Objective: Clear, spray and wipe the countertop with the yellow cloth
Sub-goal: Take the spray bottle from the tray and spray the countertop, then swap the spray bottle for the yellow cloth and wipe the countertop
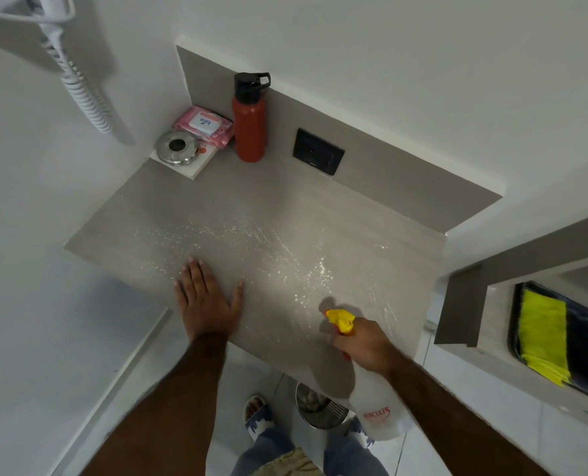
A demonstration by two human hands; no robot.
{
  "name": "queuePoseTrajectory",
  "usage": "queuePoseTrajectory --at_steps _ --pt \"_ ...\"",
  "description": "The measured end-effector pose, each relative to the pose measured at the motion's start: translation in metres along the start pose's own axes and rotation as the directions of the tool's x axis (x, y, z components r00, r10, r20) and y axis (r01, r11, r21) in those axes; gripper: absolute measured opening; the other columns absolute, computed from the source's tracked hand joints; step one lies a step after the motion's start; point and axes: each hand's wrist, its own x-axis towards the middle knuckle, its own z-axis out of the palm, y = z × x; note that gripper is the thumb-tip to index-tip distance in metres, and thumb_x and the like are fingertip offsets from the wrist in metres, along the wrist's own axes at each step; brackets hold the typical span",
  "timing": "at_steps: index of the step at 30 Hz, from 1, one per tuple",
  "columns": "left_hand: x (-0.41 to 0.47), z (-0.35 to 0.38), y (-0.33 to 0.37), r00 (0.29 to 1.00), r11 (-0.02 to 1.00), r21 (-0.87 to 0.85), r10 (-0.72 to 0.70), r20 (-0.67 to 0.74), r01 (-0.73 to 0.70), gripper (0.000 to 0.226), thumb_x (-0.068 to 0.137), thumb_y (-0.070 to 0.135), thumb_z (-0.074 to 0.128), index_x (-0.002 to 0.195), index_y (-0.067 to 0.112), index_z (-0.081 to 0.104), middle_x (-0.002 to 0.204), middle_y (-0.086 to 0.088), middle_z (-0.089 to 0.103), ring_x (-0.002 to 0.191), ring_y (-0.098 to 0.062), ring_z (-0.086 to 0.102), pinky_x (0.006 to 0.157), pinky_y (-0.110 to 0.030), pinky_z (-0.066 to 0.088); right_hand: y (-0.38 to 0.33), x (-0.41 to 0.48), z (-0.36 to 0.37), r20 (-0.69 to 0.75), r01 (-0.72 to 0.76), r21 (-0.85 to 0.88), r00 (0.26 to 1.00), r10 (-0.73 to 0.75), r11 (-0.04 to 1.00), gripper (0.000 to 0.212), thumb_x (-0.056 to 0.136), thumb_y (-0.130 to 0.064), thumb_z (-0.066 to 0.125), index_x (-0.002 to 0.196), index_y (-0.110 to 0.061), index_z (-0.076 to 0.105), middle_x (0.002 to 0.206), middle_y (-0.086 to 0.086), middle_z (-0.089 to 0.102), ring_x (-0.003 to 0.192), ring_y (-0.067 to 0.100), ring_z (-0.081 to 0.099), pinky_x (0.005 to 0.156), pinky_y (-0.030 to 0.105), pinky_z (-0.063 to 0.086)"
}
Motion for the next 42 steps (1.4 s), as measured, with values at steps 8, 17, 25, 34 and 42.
queuePoseTrajectory --at_steps 8,17,25,34,42 --pt "-0.004 -0.003 0.002 1.000 1.000 0.004 0.004 -0.020 -0.004 0.096 0.094 0.072 0.028 0.158 0.000 0.014 0.165 -0.023 0.021 0.154 -0.038 0.020 0.126 -0.054 0.013 0.028 0.011 -0.021 -0.150 -0.087 0.180 0.982 0.114 0.980 0.021 0.087 -0.026 0.070 0.069 -0.015 0.074 0.057 -0.006 0.074 0.057 0.002 0.069 0.062 0.014 0.047" --pt "-0.004 -0.011 0.022 0.999 0.993 0.107 0.051 0.015 -0.052 0.098 0.093 0.070 0.011 0.157 -0.004 0.018 0.165 -0.024 0.020 0.153 -0.038 0.022 0.125 -0.057 0.017 0.055 0.011 -0.052 -0.232 -0.036 0.466 0.959 0.162 0.884 0.006 0.081 -0.020 0.074 0.081 -0.019 0.080 0.078 0.000 0.081 0.082 0.008 0.076 0.090 0.032 0.057" --pt "-0.052 0.009 0.193 0.871 0.864 0.111 0.482 0.099 -0.491 0.087 0.096 0.061 0.025 0.153 -0.005 0.033 0.159 -0.025 0.035 0.148 -0.040 0.035 0.122 -0.054 0.025 0.140 -0.022 -0.135 -0.439 0.168 0.604 0.886 0.149 0.779 0.038 0.083 -0.013 0.067 0.090 -0.050 0.073 0.093 0.006 0.079 0.095 0.032 0.074 0.096 0.044 0.057" --pt "-0.142 0.059 0.406 0.586 0.597 -0.006 0.790 0.182 -0.802 0.089 0.097 0.067 0.024 0.155 -0.001 0.030 0.160 -0.020 0.036 0.149 -0.035 0.035 0.125 -0.051 0.024 0.291 -0.072 -0.207 -0.655 0.354 0.723 0.624 0.426 0.593 0.015 0.084 -0.023 0.070 0.087 -0.036 0.076 0.098 0.012 0.078 0.087 0.025 0.067 0.085 0.033 0.057" --pt "-0.210 0.109 0.540 0.354 0.374 -0.024 0.895 0.270 -0.927 0.094 0.095 0.073 0.009 0.160 0.005 0.012 0.169 -0.012 0.015 0.157 -0.027 0.014 0.129 -0.044 0.011 0.400 -0.072 -0.241 -0.785 0.471 0.617 0.415 0.459 0.630 0.035 0.093 -0.006 0.065 0.120 -0.029 0.067 0.116 -0.002 0.071 0.111 0.023 0.068 0.094 0.030 0.057"
